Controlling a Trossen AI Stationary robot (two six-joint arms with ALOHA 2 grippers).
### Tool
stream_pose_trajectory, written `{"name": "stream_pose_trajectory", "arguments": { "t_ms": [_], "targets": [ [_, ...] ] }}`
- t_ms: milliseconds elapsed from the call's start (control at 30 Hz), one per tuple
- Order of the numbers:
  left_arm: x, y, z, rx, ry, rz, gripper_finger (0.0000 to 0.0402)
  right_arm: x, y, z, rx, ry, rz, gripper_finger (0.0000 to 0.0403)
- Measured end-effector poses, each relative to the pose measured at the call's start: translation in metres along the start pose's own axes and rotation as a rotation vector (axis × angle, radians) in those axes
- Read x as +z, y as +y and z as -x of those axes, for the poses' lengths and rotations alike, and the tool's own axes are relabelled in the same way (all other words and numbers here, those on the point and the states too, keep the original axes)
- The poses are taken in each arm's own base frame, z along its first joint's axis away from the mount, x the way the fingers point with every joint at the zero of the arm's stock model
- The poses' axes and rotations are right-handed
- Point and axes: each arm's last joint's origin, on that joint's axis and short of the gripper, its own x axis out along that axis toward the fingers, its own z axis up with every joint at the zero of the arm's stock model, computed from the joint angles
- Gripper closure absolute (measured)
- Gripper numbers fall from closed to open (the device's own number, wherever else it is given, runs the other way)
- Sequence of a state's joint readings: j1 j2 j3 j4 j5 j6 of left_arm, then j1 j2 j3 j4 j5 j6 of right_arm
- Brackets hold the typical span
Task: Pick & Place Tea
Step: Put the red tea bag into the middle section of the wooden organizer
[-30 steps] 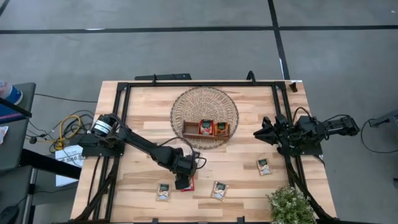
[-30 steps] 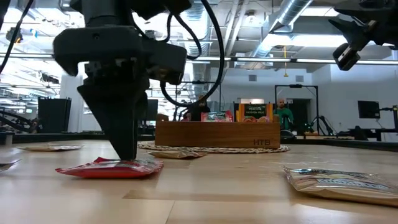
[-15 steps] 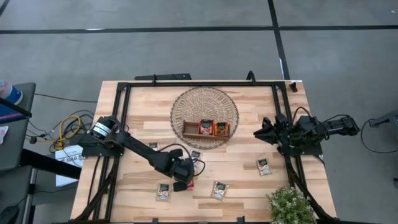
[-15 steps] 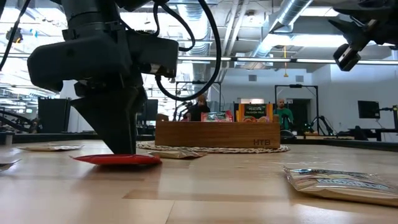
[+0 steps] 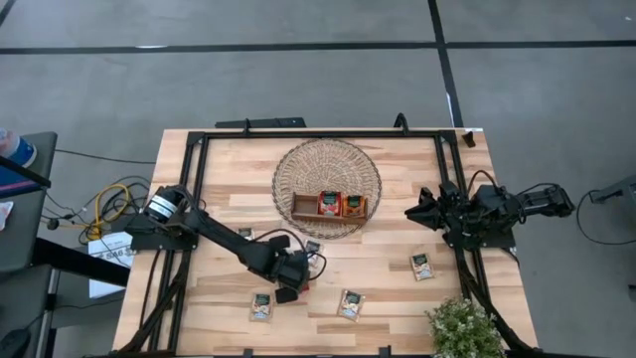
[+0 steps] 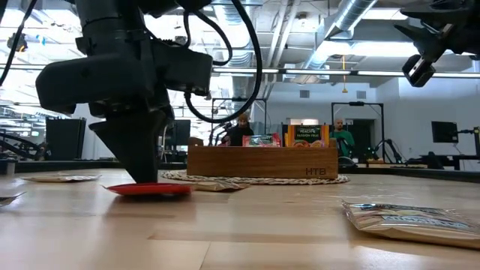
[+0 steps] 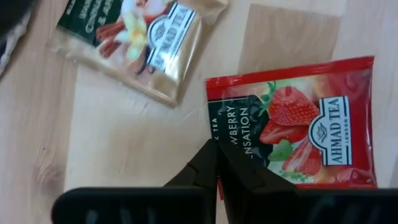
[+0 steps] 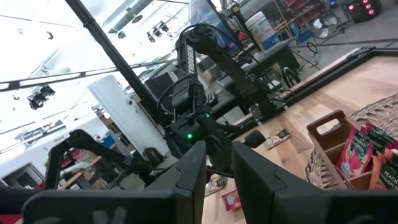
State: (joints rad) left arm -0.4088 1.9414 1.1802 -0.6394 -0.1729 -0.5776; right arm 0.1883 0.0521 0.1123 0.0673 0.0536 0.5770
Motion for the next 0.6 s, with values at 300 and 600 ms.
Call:
{"name": "stream_pose_trajectory", "arguments": {
  "t_ms": [300,600],
  "targets": [
    [0.011,-0.004,0.022,0.003,0.056,-0.068,0.0401,0.000,0.000,0.000,-0.003,0.005,0.001,0.0334],
    [0.023,-0.004,0.040,0.015,0.060,-0.054,0.0402,-0.002,-0.001,0.000,-0.009,0.016,0.007,0.0334]
  ]
}}
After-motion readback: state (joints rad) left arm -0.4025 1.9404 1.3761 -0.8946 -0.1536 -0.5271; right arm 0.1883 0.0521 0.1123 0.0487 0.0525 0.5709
